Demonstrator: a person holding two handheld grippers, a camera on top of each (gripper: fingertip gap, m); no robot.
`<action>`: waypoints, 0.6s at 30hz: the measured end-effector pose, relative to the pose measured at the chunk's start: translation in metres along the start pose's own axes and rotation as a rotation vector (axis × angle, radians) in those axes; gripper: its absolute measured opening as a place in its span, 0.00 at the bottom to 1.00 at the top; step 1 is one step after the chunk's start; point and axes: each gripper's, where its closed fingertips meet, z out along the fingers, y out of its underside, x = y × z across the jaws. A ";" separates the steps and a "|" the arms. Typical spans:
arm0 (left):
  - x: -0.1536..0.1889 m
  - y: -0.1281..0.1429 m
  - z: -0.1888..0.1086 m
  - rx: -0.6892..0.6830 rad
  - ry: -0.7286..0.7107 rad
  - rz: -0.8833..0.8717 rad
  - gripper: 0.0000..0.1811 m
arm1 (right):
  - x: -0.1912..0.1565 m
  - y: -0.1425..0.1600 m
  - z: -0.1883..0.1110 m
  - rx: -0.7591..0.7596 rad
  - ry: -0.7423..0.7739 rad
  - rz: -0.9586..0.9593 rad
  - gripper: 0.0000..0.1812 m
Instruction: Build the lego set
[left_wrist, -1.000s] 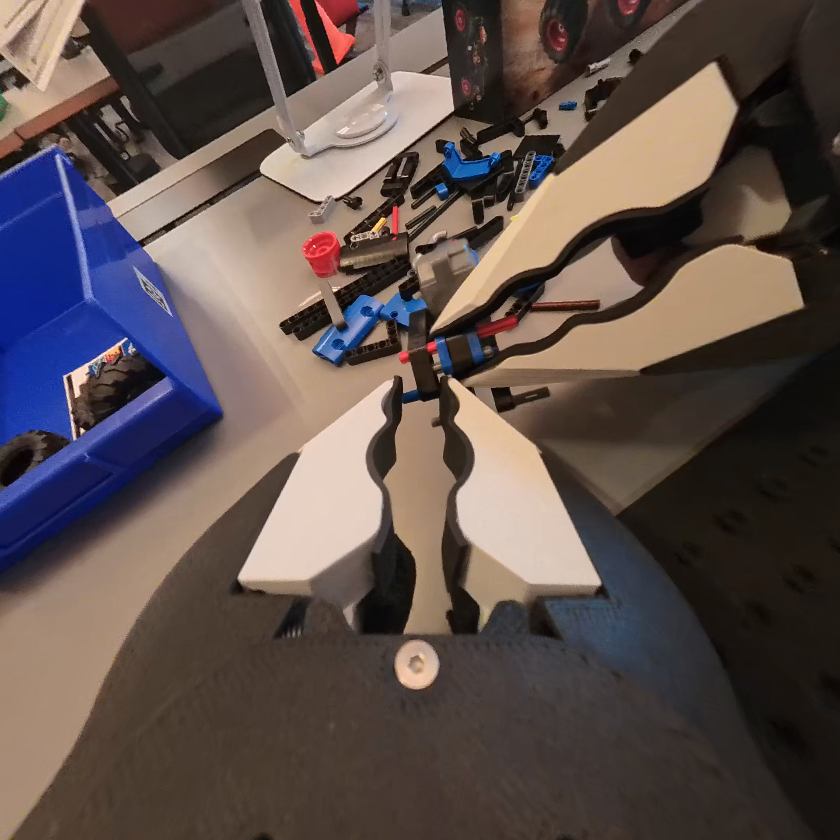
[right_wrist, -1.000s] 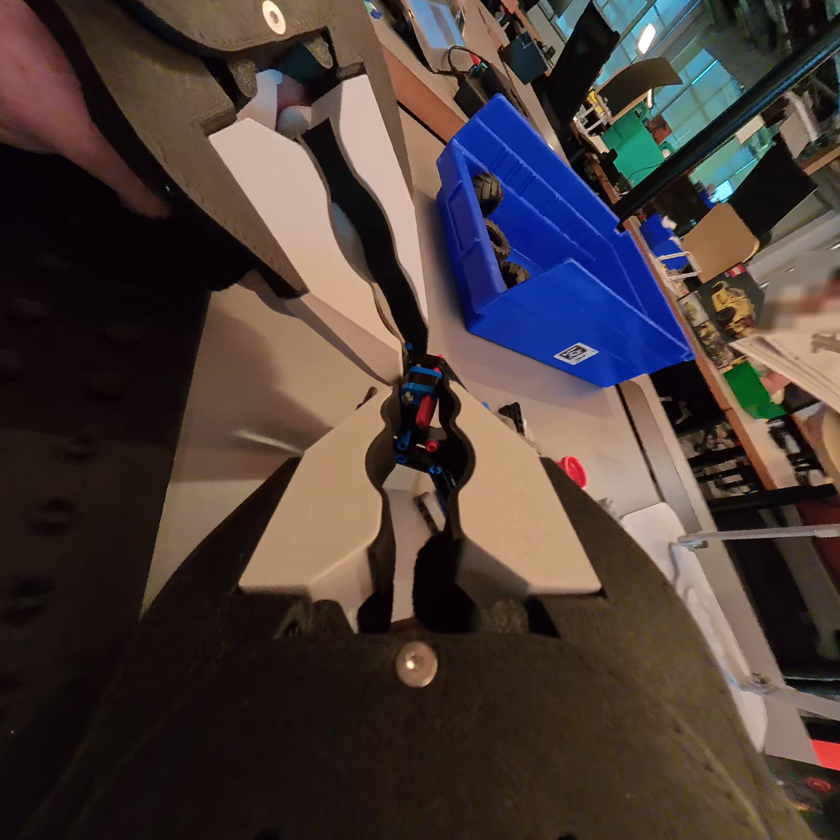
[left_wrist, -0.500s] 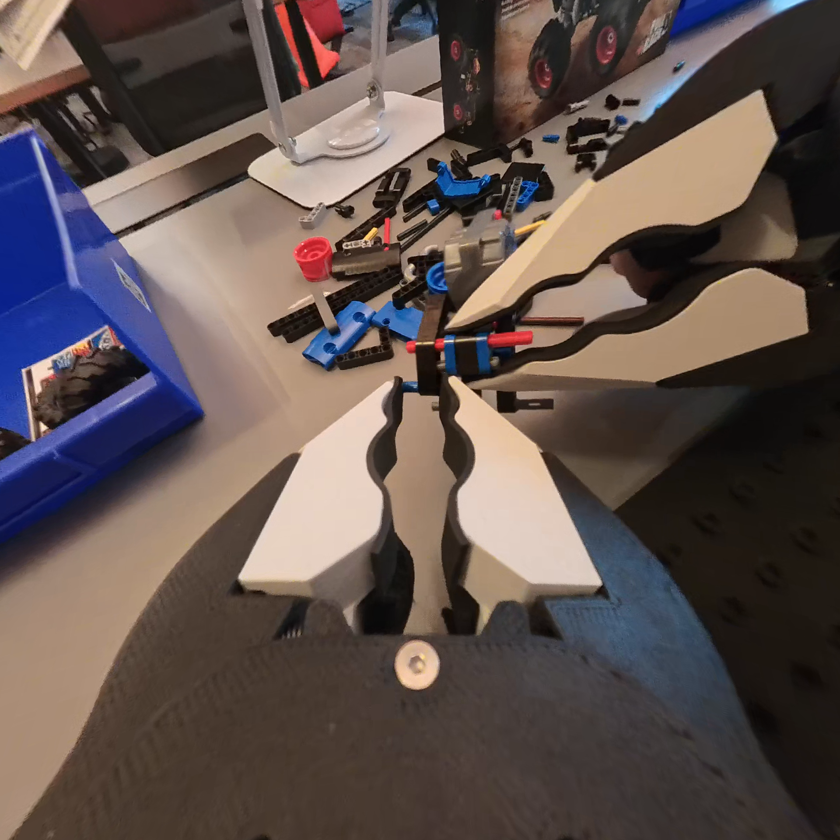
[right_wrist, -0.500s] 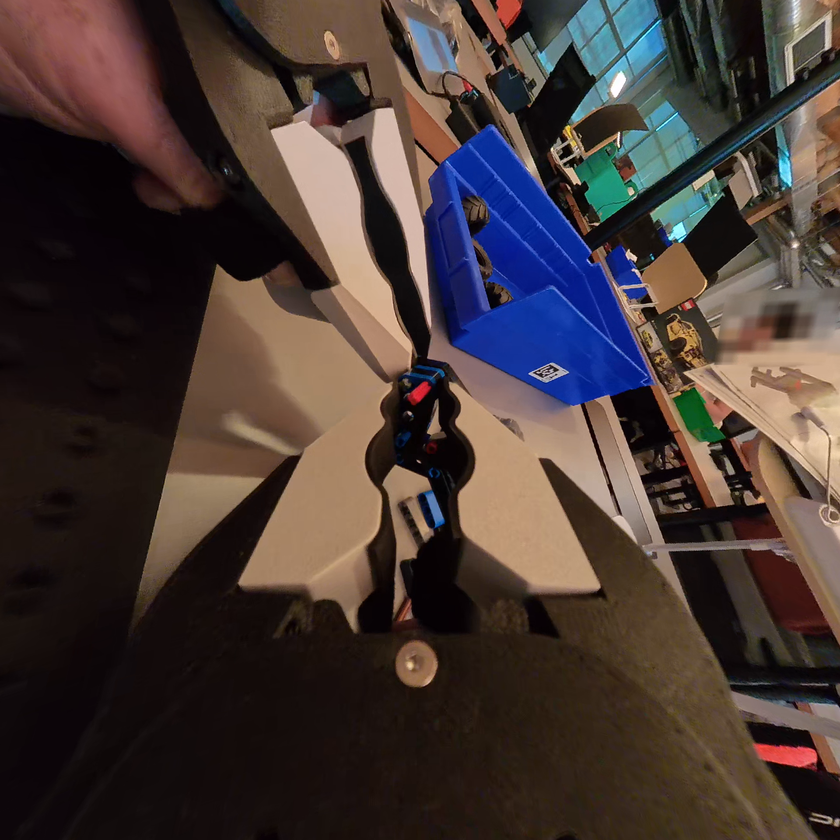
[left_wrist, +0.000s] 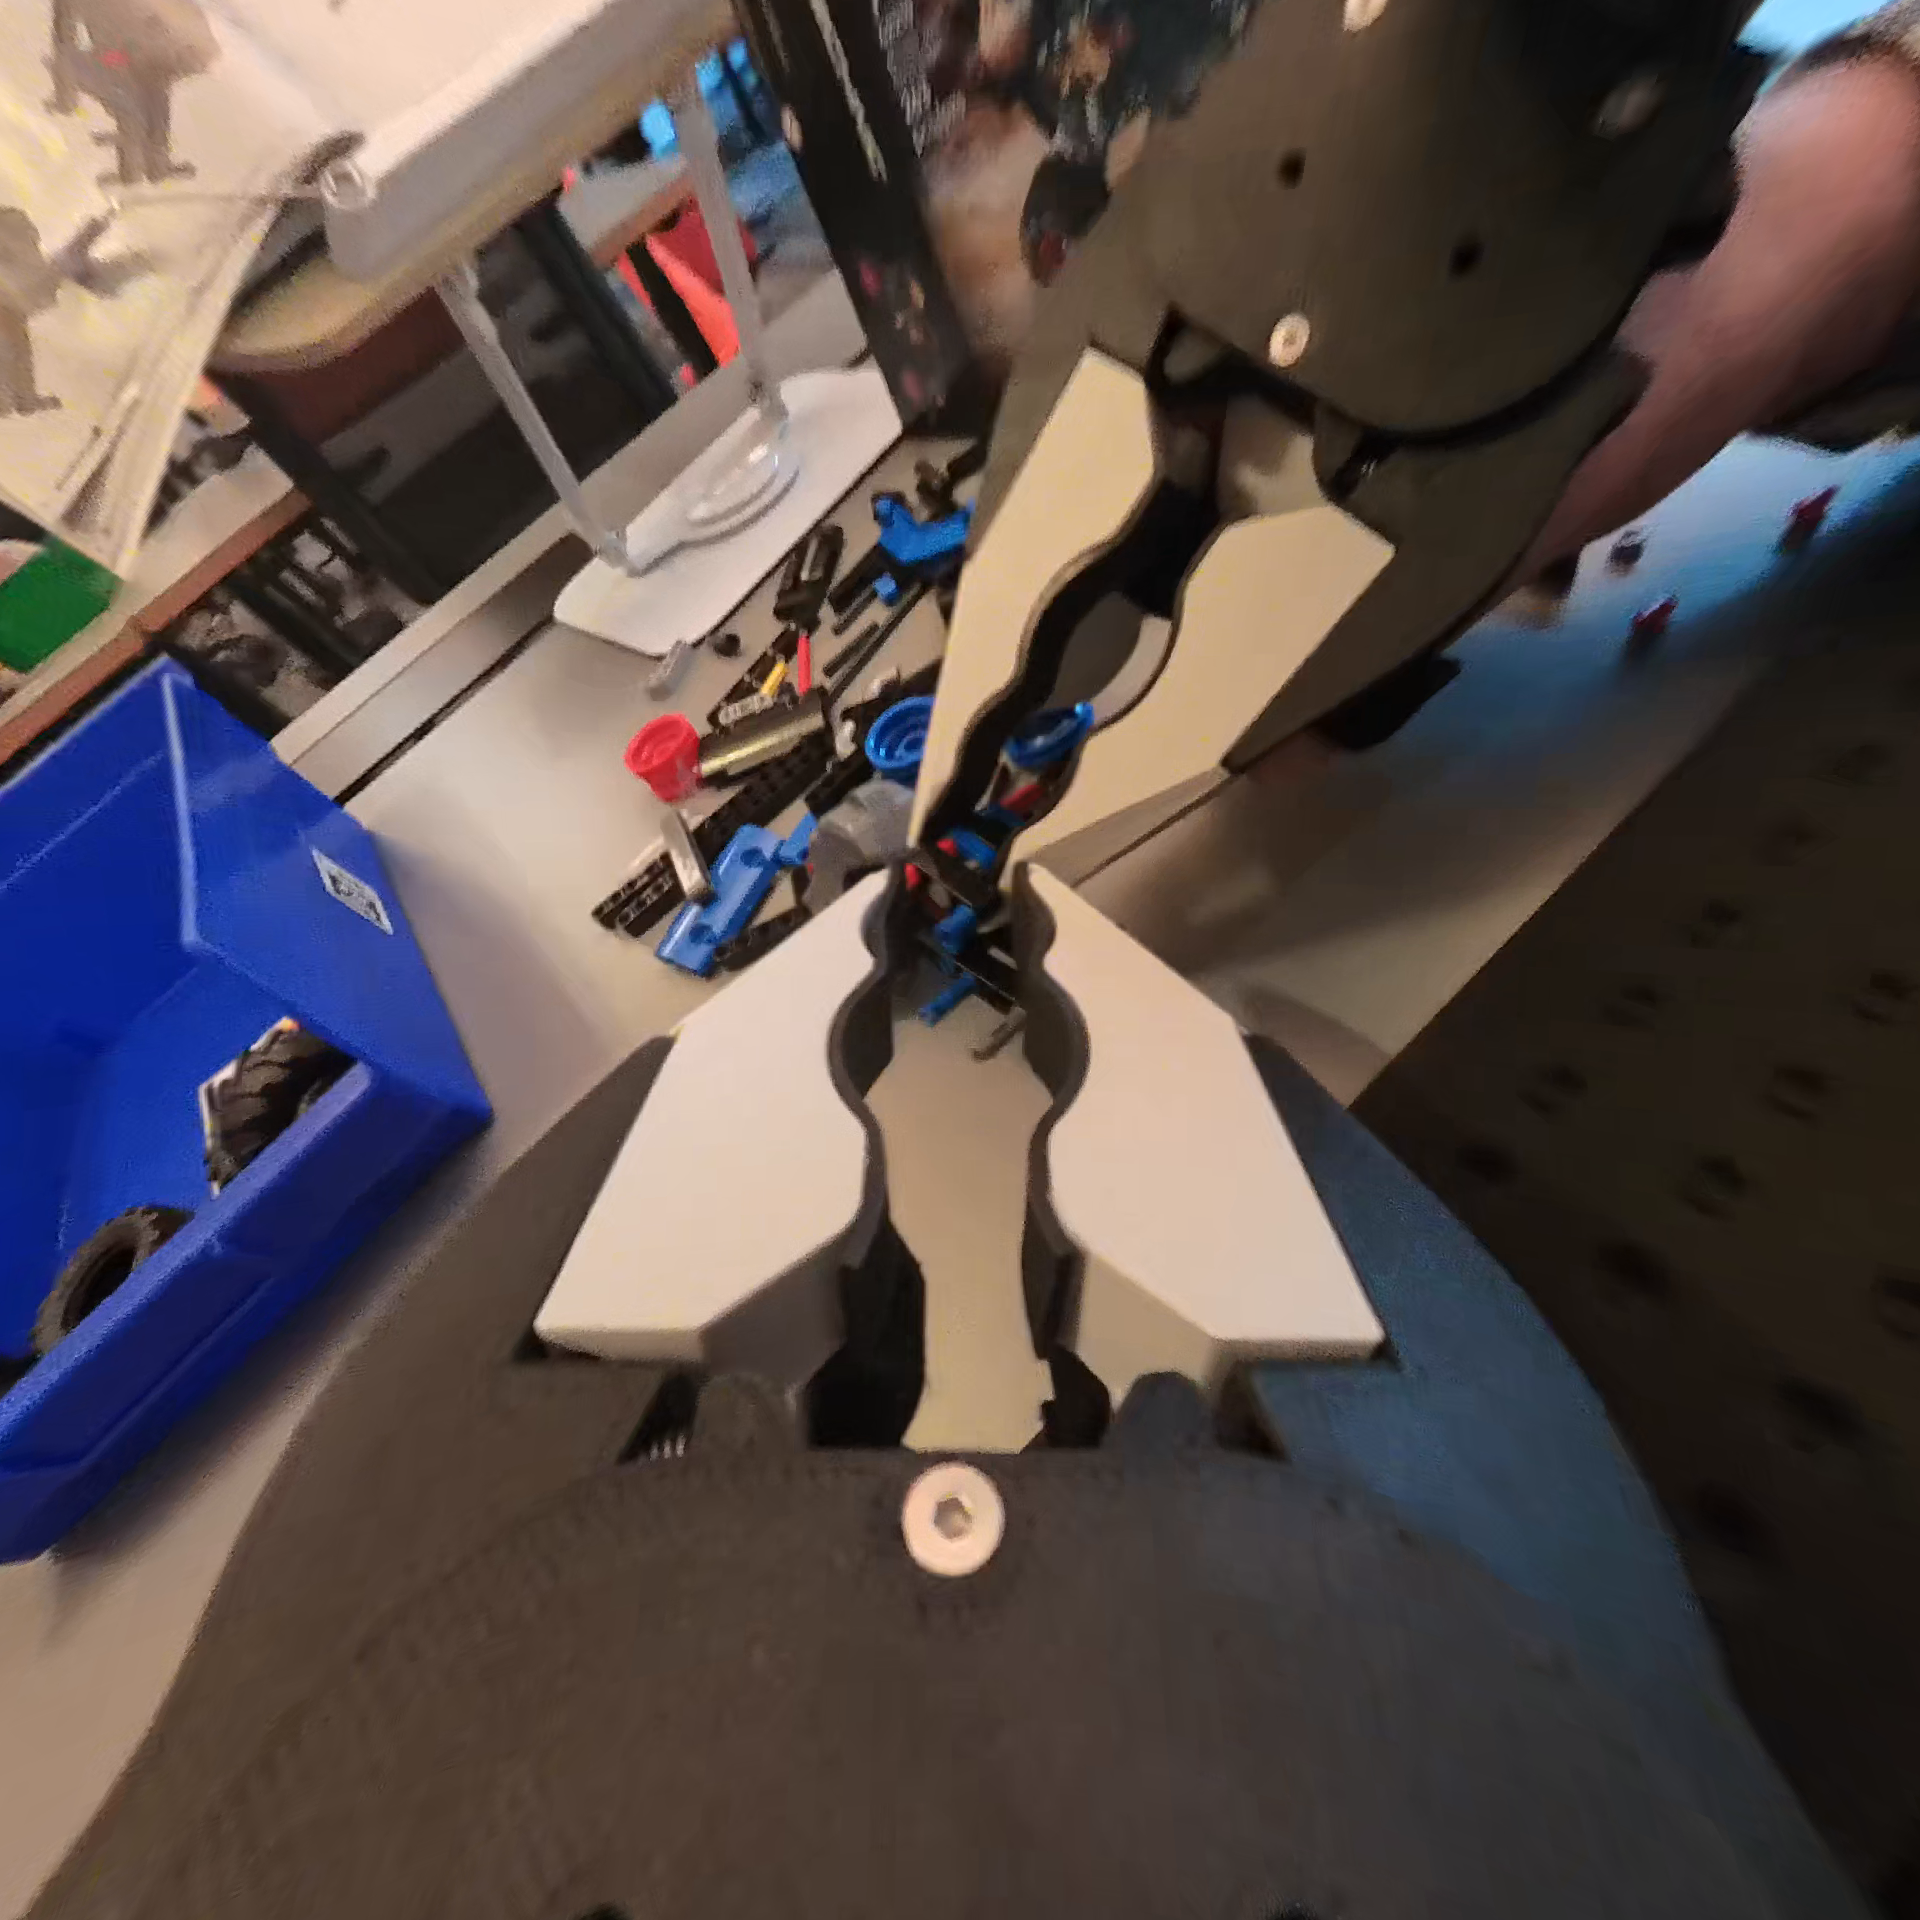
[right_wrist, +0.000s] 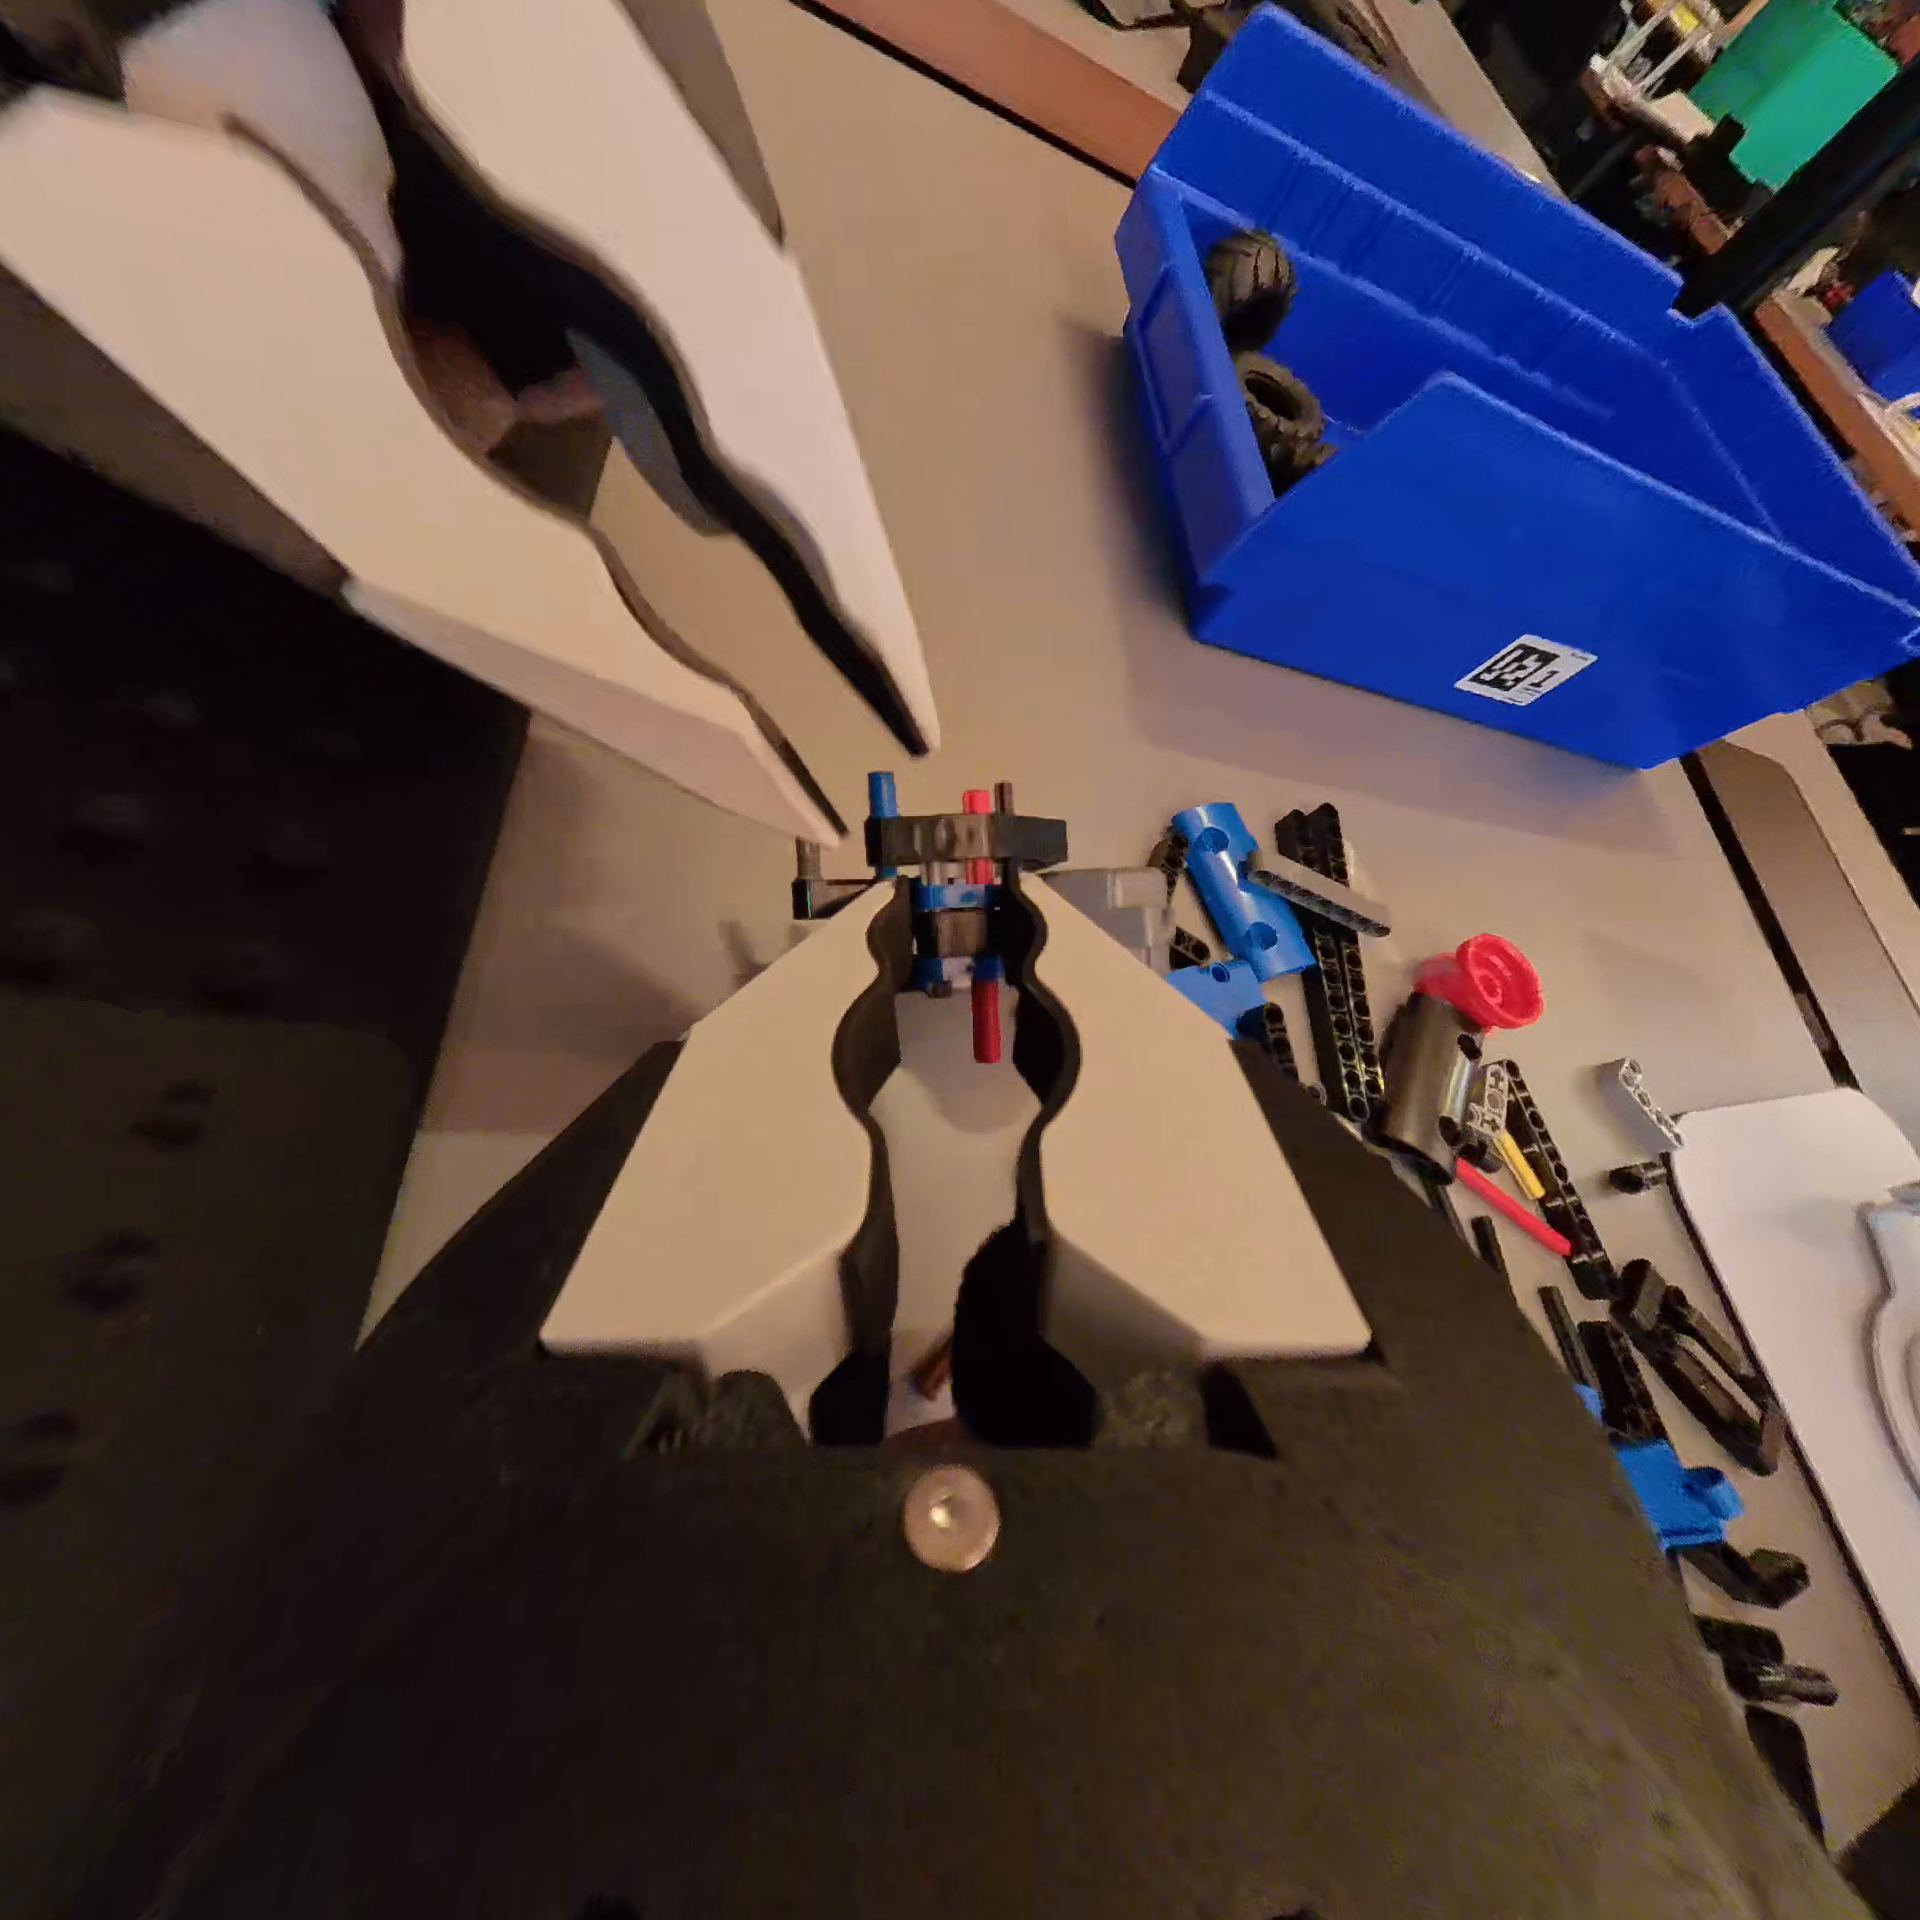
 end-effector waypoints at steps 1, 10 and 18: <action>-0.002 -0.003 -0.003 0.023 0.019 -0.005 0.13 | -0.001 0.001 0.000 0.001 -0.007 -0.012 0.08; 0.019 0.021 0.019 -0.072 0.260 0.198 0.32 | -0.020 -0.003 -0.012 0.110 -0.161 -0.073 0.08; 0.015 0.021 0.024 -0.053 0.245 0.265 0.20 | -0.017 0.005 -0.018 0.110 -0.186 -0.062 0.08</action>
